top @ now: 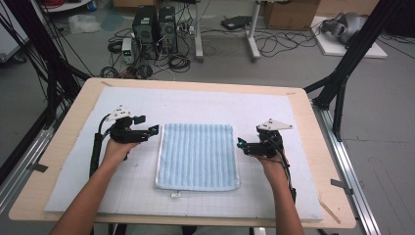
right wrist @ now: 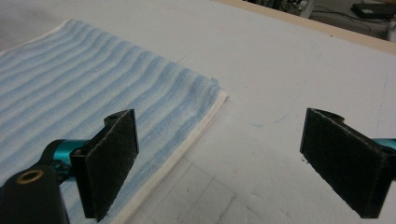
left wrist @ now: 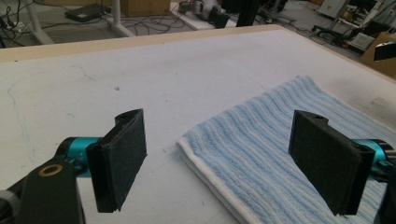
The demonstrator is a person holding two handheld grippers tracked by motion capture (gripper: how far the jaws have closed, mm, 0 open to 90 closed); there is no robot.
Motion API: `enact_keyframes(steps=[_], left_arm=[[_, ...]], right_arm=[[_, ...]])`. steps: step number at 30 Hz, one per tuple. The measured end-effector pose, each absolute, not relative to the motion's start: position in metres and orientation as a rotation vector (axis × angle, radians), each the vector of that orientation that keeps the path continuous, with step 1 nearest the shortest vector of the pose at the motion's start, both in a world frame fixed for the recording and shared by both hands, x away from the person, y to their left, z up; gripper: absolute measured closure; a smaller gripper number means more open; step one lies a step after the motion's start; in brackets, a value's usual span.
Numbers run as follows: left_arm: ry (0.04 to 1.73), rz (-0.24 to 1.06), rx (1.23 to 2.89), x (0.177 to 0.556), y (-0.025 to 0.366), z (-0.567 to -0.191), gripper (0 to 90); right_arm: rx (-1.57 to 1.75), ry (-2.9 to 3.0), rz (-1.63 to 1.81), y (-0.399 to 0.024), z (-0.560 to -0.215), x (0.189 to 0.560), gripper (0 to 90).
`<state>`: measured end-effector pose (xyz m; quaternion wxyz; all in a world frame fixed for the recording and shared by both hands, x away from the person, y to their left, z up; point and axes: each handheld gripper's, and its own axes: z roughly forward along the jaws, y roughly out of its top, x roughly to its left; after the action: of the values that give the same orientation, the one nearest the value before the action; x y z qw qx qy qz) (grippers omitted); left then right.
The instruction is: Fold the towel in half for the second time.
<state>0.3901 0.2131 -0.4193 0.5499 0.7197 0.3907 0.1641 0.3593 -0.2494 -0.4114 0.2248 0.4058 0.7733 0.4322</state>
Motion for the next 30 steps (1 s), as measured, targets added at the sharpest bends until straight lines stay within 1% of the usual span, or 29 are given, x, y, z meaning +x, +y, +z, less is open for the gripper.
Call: enact_keyframes(steps=[6,13,16,18,20,23,26,30], left_arm=[[0.928,0.401,1.73,0.396,0.21,-0.412,19.6],[0.944,0.397,1.744,0.414,0.203,-0.401,21.9],[0.936,0.379,1.776,0.423,0.2,-0.4,27.8],[0.945,0.381,1.783,0.429,0.198,-0.4,27.7],[0.95,0.383,1.781,0.434,0.196,-0.402,27.6],[0.972,0.364,1.826,0.441,0.192,-0.41,28.1],[0.989,0.344,1.878,0.446,0.186,-0.418,32.5],[0.994,0.347,1.915,0.45,0.18,-0.425,35.5]], right_arm=[[1.14,2.125,1.22,-0.252,-0.41,0.358,10.8],[1.142,2.144,1.226,-0.249,-0.411,0.359,10.8],[1.141,2.148,1.222,-0.249,-0.411,0.359,10.8],[1.142,2.149,1.226,-0.25,-0.412,0.359,10.8],[1.146,2.153,1.226,-0.249,-0.412,0.359,10.8],[1.139,2.162,1.218,-0.248,-0.412,0.359,10.8],[1.142,2.165,1.209,-0.247,-0.413,0.359,10.8],[1.142,2.163,1.209,-0.248,-0.413,0.359,10.8]])
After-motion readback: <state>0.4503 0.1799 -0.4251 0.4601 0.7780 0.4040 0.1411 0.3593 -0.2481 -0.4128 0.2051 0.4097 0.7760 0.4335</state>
